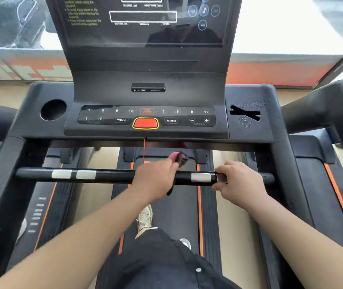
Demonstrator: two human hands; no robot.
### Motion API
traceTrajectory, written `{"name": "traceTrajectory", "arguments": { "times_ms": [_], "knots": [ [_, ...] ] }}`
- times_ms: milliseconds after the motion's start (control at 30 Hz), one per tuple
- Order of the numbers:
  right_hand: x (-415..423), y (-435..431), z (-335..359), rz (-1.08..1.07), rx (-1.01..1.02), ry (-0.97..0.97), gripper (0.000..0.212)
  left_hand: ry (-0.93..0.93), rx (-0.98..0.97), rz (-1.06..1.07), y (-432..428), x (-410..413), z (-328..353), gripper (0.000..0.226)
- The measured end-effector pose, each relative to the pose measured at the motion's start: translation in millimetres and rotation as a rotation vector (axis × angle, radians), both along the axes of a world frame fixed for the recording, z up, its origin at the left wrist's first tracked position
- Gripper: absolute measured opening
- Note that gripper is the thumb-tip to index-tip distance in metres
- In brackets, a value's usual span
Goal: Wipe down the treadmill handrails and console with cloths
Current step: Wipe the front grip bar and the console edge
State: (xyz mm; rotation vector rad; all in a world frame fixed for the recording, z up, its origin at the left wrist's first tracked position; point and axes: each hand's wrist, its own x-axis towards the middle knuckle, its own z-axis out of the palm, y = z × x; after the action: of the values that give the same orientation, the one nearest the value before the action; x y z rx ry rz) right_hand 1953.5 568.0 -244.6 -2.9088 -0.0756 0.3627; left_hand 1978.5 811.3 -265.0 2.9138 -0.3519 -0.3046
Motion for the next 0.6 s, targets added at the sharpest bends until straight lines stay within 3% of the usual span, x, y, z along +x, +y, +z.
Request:
{"name": "traceTrajectory", "arguments": {
  "times_ms": [100,233,367,467,600],
  "knots": [
    [-1.3,0.5,0.8,-0.008,0.013,0.004,0.037,0.148,0.025,0.067,-3.3,14.0,7.5,0.047],
    [-1.8,1.9,1.4,-0.017,0.015,0.004,0.034,-0.117,0.073,-0.093,1.8,-27.8,-5.7,0.038],
    [-2.1,1.9,1.1,-0.006,0.002,0.011,0.029,-0.292,0.102,-0.147,20.4,-60.3,-23.3,0.048],
    [-0.5,1.5,1.2,-0.009,0.002,0.015,0.030,-0.198,0.192,-0.155,16.8,-51.4,-19.4,0.049],
    [-1.7,3.3,2.3,-0.014,0.001,0.024,0.038,0.042,0.103,0.055,-19.7,-6.6,13.2,0.034]
  ]
}}
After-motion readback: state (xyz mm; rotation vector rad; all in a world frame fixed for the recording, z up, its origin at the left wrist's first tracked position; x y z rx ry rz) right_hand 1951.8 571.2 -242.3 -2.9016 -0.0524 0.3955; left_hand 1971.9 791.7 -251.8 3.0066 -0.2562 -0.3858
